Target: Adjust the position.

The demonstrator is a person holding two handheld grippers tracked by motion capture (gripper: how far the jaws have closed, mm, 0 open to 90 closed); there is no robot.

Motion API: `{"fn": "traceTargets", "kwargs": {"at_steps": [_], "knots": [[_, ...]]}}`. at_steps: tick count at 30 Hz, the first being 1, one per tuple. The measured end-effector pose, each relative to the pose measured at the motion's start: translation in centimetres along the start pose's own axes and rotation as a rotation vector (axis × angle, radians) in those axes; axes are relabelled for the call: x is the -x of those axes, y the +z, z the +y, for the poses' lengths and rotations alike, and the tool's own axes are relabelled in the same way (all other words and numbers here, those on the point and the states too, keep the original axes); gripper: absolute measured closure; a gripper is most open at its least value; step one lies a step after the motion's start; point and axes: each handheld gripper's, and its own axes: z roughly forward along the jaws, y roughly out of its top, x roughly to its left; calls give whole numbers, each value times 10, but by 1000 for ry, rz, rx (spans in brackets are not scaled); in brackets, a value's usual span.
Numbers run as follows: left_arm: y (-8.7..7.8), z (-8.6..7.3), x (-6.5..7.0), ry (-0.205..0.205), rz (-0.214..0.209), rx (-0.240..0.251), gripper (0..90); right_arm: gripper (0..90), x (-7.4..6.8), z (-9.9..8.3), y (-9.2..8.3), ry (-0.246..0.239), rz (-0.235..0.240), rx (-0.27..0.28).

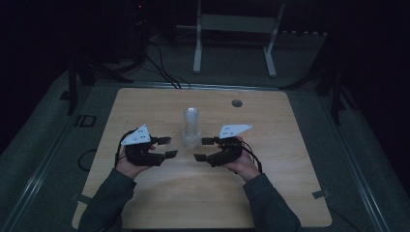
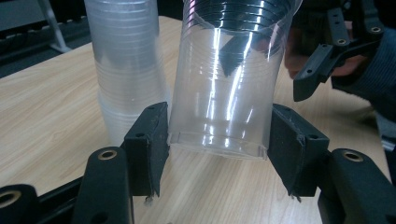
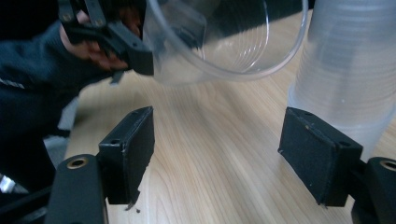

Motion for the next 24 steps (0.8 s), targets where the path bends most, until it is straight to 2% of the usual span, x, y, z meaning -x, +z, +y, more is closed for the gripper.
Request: {"fn": "traceTargets", "kwargs": {"at_steps": [1,5,24], "knots": [[0,0,0,-4,-4,7,414,260,1,0,0,13,11,21],[-1,0,0,-9,-15,17,415,260,1,1,0,25,22,50],[-4,-1,-1,-27,-40,60,415,218,-4,9,9,26,67,104]]}}
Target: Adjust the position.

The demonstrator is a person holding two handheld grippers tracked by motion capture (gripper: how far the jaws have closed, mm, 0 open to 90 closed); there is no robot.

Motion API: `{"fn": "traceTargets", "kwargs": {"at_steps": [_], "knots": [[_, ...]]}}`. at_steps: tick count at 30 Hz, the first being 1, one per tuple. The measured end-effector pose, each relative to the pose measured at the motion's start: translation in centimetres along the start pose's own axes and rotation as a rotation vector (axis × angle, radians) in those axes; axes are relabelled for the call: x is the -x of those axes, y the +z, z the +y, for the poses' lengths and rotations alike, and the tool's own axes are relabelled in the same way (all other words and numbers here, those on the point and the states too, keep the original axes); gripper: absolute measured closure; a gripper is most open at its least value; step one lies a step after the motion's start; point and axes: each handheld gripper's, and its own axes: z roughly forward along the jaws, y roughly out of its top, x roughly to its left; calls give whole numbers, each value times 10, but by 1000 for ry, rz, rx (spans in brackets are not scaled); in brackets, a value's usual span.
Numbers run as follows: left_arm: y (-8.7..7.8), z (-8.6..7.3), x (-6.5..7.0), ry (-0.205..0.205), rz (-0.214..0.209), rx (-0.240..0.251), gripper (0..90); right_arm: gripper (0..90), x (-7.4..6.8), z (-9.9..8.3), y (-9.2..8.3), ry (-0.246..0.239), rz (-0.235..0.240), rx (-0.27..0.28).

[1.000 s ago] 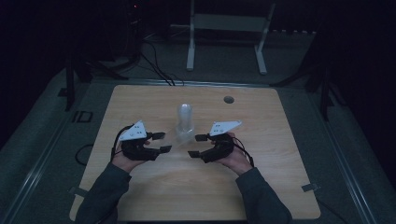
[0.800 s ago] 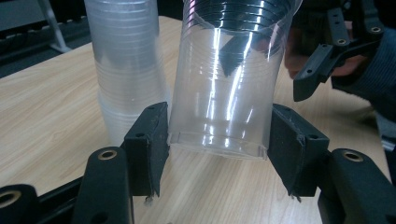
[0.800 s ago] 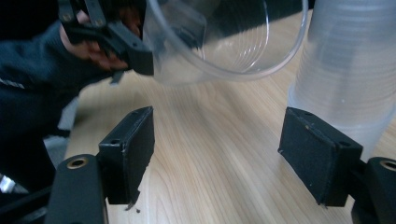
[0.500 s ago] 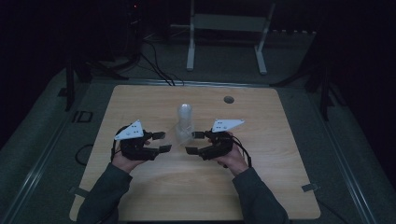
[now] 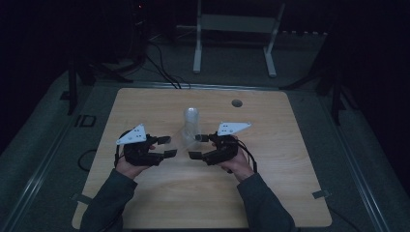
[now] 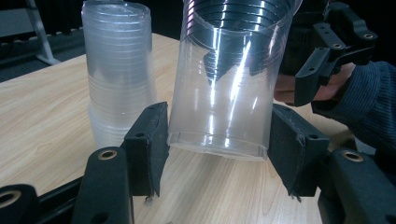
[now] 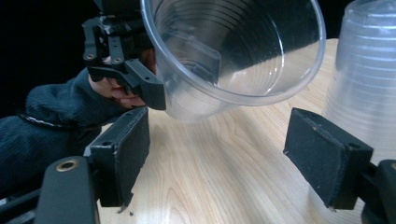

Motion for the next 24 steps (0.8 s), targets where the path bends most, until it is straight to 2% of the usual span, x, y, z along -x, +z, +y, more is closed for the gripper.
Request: {"fn": "traceTargets", "kwargs": {"at_steps": [14,24], "knots": [[0,0,1,-3,-19,18,415,202,-1,5,2,10,34,51],[3,0,2,1,-40,18,414,188,-2,9,5,10,44,68]]}}
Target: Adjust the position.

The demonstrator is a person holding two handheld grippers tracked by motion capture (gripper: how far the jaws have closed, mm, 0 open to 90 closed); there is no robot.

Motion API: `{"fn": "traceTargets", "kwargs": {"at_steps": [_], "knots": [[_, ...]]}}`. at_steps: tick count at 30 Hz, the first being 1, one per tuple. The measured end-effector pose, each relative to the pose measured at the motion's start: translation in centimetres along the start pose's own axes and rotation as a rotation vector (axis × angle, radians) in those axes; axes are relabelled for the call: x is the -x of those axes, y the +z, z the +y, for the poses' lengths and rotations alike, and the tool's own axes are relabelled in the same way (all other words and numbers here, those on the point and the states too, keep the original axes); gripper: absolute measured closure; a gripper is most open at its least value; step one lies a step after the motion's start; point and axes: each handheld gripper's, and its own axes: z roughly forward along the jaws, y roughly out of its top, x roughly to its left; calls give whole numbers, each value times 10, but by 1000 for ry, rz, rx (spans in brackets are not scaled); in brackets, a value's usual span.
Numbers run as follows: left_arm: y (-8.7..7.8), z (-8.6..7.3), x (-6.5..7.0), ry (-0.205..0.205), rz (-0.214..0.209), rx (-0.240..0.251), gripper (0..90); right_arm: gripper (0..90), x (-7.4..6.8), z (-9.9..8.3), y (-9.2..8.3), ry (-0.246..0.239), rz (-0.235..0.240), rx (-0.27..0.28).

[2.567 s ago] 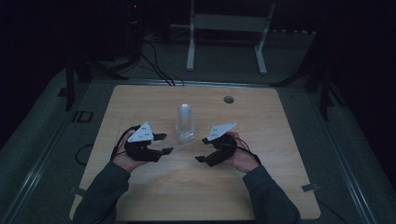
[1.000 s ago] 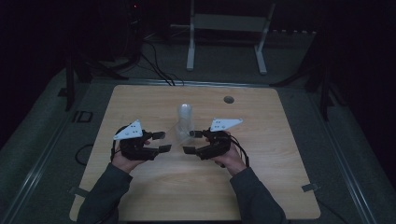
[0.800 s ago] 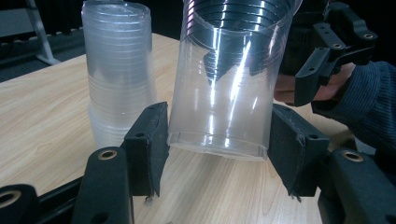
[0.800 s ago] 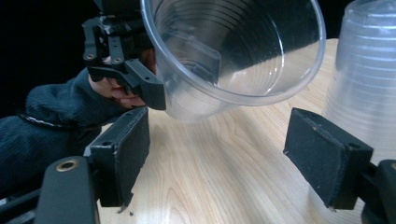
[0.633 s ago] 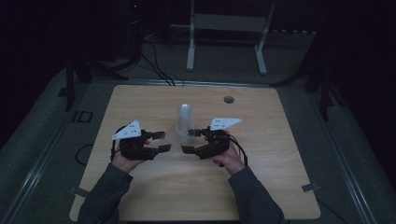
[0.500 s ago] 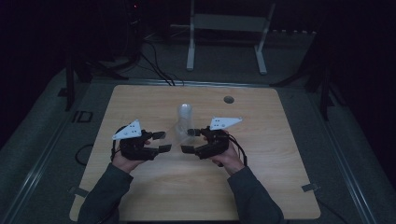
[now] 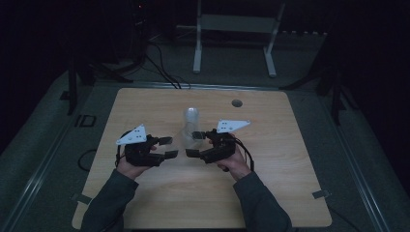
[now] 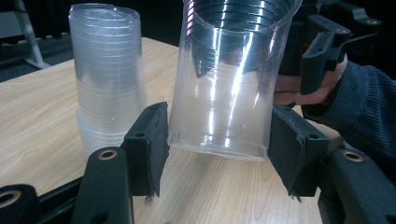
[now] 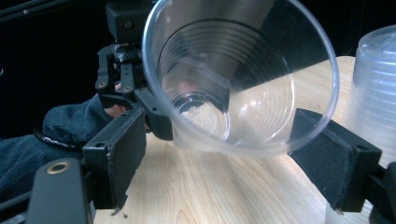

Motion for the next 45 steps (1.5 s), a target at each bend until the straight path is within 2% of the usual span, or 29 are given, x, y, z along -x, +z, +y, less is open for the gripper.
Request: {"fn": "traceTargets", "kwargs": {"at_steps": [12,21,24,30,37,41,45], "knots": [[0,0,1,6,-8,3,414,194,-3,3,6,-7,21,22],[3,0,2,6,-19,-1,413,196,-2,4,5,9,22,46],[4,0,2,11,-21,-6,412,282,-2,4,5,1,16,46],[4,1,3,17,-14,-18,403,321,-3,5,4,-13,5,38],[4,4,7,38,40,-44,298,321,-5,9,1,-30,-21,16],[5,5,9,55,68,-63,281,321,-6,10,1,-41,-37,-3],[8,8,13,84,101,-84,270,321,-7,11,3,-58,-72,-46]]}}
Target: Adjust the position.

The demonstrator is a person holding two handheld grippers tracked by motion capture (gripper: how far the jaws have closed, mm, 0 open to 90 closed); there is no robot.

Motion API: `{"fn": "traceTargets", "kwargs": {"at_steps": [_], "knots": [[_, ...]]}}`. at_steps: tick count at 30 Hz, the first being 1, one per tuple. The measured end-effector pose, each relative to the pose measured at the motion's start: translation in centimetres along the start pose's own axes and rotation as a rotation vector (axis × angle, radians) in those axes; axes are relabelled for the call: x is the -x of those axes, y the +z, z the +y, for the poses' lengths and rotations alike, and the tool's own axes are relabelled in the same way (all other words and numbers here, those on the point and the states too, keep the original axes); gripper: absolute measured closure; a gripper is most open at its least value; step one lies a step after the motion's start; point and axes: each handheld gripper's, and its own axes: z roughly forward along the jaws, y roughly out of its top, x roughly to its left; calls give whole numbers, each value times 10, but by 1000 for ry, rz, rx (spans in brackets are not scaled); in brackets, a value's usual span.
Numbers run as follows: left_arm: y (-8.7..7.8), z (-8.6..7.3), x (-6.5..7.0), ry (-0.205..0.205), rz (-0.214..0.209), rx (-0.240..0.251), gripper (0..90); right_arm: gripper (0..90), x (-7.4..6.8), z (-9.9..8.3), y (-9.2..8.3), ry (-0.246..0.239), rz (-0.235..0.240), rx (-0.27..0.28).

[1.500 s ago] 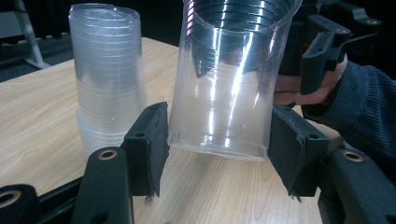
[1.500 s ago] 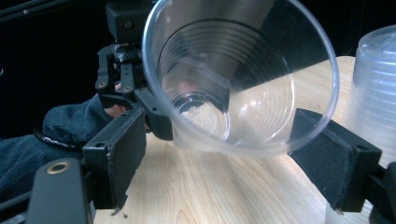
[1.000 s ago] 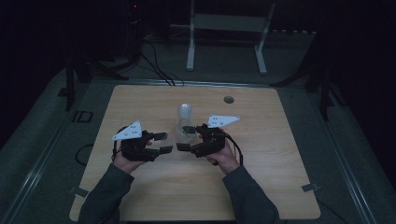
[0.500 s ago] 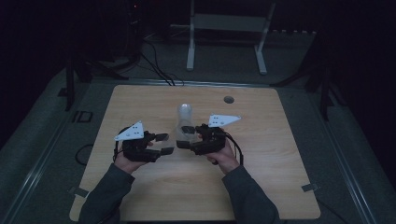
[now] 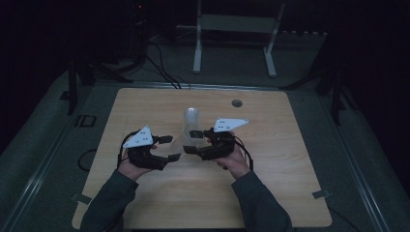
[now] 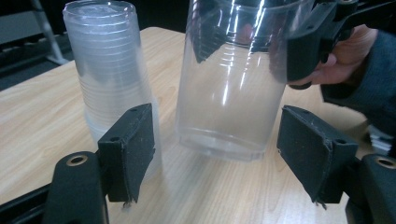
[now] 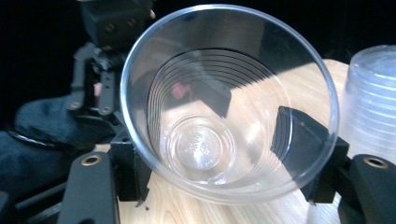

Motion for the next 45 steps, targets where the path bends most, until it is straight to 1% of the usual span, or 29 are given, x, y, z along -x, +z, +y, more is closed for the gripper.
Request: {"fn": "traceTargets", "kwargs": {"at_steps": [1,2,3,5,6,12,13,18,22,24,27,29,33,37,40,43,45], "knots": [[0,1,1,10,9,-6,268,322,-1,0,1,-2,-13,-18],[1,1,3,20,21,-11,268,322,-1,0,1,-2,-13,-18],[2,2,4,30,33,-18,266,323,-2,1,2,-8,-35,-36],[3,2,5,45,46,-29,265,324,-3,1,2,-9,-41,-43],[4,2,6,46,49,-32,265,324,-3,2,3,-17,-60,-56],[8,1,7,57,61,-51,262,324,-5,4,4,-25,-84,-81],[8,1,7,61,61,-54,256,325,-6,5,4,-27,-93,-89],[10,0,8,67,68,-56,255,324,-7,8,4,-30,-96,-91],[12,0,10,71,72,-62,254,324,-8,10,4,-32,-105,-105],[13,0,10,78,84,-73,253,325,-8,11,4,-31,-105,-111],[15,0,11,79,88,-79,239,327,-9,12,5,-32,-105,-120],[16,0,11,84,91,-89,239,327,-9,13,6,-34,-109,-123],[18,-1,12,84,96,-91,241,326,-9,14,6,-32,-107,-136],[19,-1,12,88,109,-103,257,326,-10,14,8,-37,-109,-150],[21,-1,12,86,110,-106,299,326,-11,14,9,-38,-111,-159],[22,-2,12,83,109,-109,318,325,-12,15,10,-43,-111,-168],[22,-3,12,75,103,-109,370,324,-13,16,11,-51,-115,-170]]}}
